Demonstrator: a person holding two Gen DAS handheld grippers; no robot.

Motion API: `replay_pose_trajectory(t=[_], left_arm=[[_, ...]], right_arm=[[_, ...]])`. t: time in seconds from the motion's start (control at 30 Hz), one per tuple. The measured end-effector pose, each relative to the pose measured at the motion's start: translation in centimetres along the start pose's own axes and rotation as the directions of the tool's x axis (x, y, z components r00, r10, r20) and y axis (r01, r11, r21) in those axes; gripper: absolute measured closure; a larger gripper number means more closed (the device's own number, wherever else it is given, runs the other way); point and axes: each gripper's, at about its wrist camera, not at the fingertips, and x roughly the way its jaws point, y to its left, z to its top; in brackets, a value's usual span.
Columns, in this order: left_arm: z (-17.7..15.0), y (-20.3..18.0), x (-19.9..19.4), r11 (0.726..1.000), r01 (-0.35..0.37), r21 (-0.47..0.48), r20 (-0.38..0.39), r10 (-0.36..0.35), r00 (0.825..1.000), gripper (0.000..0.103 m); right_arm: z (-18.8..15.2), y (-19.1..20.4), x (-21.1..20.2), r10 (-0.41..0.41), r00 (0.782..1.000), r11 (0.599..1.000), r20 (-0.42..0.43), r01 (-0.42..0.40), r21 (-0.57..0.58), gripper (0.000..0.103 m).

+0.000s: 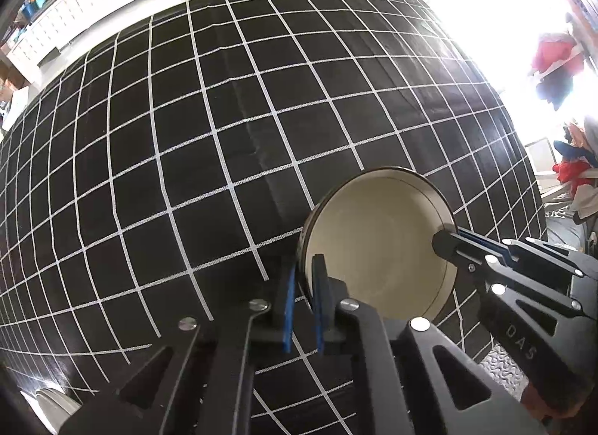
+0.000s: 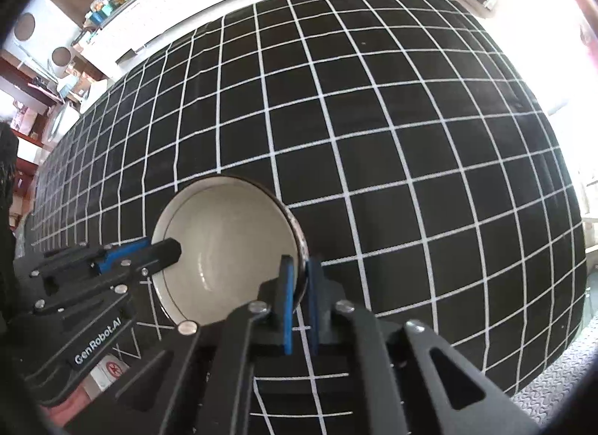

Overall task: Organize plates and bowls
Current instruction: 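Grip the rim of the speckled patterned bowl with both tools, then carry the speckled bowl to the nested white bowls and lower it inside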

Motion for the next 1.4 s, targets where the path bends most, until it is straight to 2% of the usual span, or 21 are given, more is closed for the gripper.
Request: replay_pose_trajectory(t=[0.1, 0.33, 0.73, 1.03, 1.23, 1.4], left_arm=[[0.1, -0.4, 0.2, 1.000, -0.004, 0.010, 0.003, 0.004, 1.000, 0.097], [-0.9, -0.3, -0.5, 1.000, -0.014, -0.015, -0.014, 0.014, 1.000, 0.098], [-5.0, 0.7, -8.2, 0.999, -0.017, -0.027, 0.062, 0.018, 0.998, 0.098], [-9.8, 5.1, -14.4, 0.994, 0.026, -0.106, 0.129, -0.012, 0.992, 0.098], [-13.7, 8.4, -17.0, 0.990, 0.002, -0.139, 0.148, 0.019, 0.989, 0.098], [-16.4, 10.7, -17.6, 0.986, -0.008, -0.168, 0.144, 0.033, 0.989, 0.098]], right_arm=[[-0.4, 0.4, -0.3, -0.032, 0.999, 0.999, -0.001, 0.032, -0.025, 0.093], [-1.8, 1.1, -2.2, -0.016, 1.000, 1.000, -0.006, 0.016, 0.003, 0.094], [-5.3, 6.4, -9.2, -0.022, 0.998, 0.999, 0.057, 0.024, -0.041, 0.094], [-7.1, 14.3, -12.7, -0.030, 0.994, 0.991, 0.101, 0.043, -0.126, 0.094], [-8.5, 17.8, -12.1, -0.006, 0.996, 0.986, 0.087, 0.021, -0.165, 0.094], [-10.1, 19.5, -10.9, 0.021, 0.998, 0.986, 0.062, -0.010, -0.168, 0.094]])
